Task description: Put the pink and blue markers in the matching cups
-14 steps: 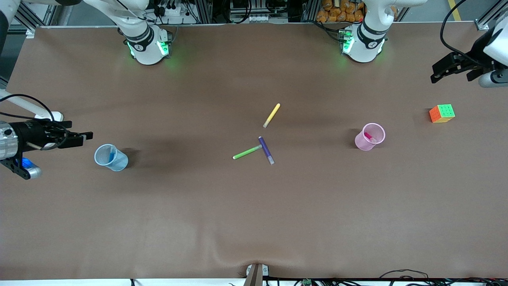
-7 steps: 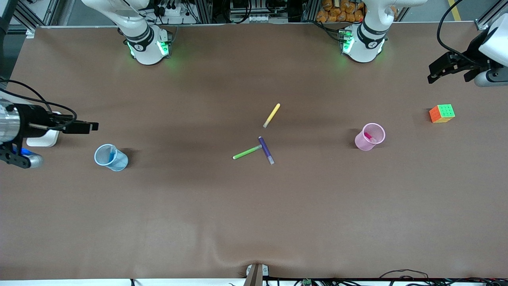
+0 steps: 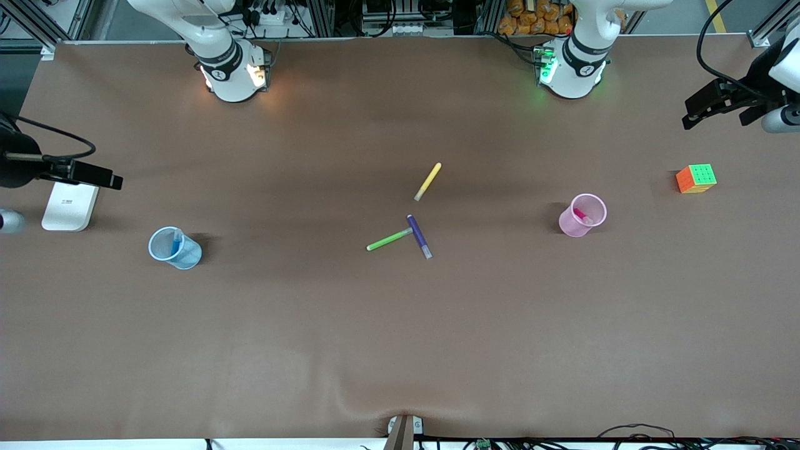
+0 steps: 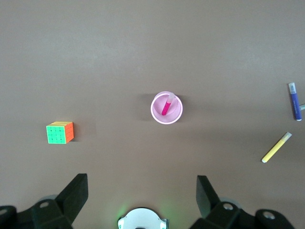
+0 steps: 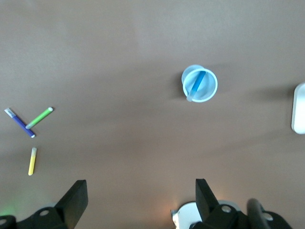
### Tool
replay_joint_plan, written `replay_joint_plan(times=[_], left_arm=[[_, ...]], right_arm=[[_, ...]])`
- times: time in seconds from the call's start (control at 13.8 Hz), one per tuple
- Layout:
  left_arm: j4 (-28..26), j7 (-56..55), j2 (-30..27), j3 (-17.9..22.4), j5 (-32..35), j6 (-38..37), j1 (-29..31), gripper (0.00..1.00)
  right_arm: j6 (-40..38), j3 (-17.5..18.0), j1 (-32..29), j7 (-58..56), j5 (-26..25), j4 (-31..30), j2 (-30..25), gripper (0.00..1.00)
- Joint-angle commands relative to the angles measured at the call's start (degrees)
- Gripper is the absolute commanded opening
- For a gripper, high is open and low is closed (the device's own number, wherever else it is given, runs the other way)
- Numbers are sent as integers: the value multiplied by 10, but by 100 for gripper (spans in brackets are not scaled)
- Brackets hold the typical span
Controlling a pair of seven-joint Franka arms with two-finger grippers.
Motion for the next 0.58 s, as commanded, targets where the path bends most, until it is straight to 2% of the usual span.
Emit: replay_joint_plan(times=[0.0,0.15,0.51], left_arm=[[-7,-3,-13,-8,4,-2,5,100],[-7,-3,-8,-8,4,-2,5,100],[-2,-8,-4,-9,3,-1,0,100]], right_arm=[[102,0,-3,-76,-23,-178,-118,100],[143,-1,-4,-107,-37,-243,-170,100],[146,0,1,-110,-64,-289,-222,100]])
